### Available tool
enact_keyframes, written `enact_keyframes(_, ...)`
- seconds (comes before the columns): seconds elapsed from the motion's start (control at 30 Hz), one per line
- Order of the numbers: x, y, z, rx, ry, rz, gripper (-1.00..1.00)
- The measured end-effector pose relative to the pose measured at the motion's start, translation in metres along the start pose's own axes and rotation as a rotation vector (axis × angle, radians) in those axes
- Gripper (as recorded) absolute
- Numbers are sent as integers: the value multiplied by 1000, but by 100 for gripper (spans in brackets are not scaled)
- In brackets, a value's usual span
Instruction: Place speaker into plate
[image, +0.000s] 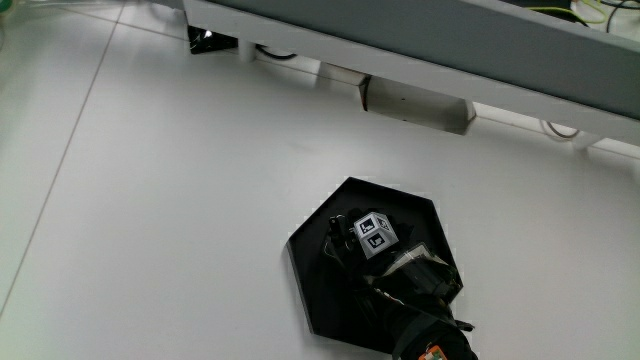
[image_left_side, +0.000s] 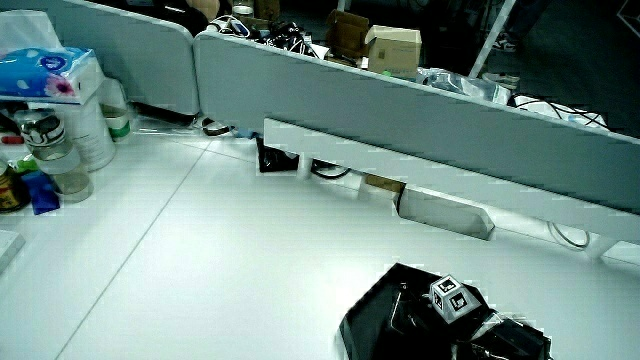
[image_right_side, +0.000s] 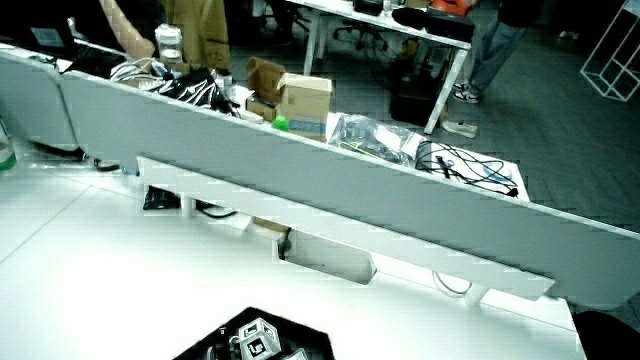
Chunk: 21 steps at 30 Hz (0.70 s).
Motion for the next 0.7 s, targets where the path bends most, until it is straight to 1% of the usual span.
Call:
enact_keyframes(0.03, 0, 1, -1, -20, -4, -1, 0)
enact_keyframes(0.07, 0, 2, -2, -20, -22, -10, 0)
enact_keyframes(0.1, 0, 5, -5, -40, -22, -10, 0)
enact_keyframes(0.17, 0, 4, -7, -44, -30, -3, 0)
enact_keyframes(0.2, 0, 6, -10, -58, -41, -6, 0)
enact_keyframes(0.27, -2, 6, -14, -61, -31, -4, 0)
enact_keyframes(0.3, -3, 5, -14, -65, -56, -15, 0)
enact_keyframes(0.4, -1, 8, -13, -66, -46, 4, 0)
enact_keyframes(0.43, -2, 9, -12, -74, -58, -9, 0)
enact_keyframes(0.47, -4, 8, -9, -87, -66, -4, 0)
enact_keyframes(0.5, -7, 11, -10, -101, -58, 13, 0)
enact_keyframes(0.53, -8, 13, -12, -122, -61, 19, -6)
enact_keyframes(0.6, -7, 11, -12, -125, -34, 26, -18)
enact_keyframes(0.63, -6, 12, -14, -139, -15, 35, -24)
enact_keyframes(0.67, -7, 15, -20, -172, -3, 40, -29)
enact_keyframes(0.7, -6, 12, -20, -158, 0, 37, -35)
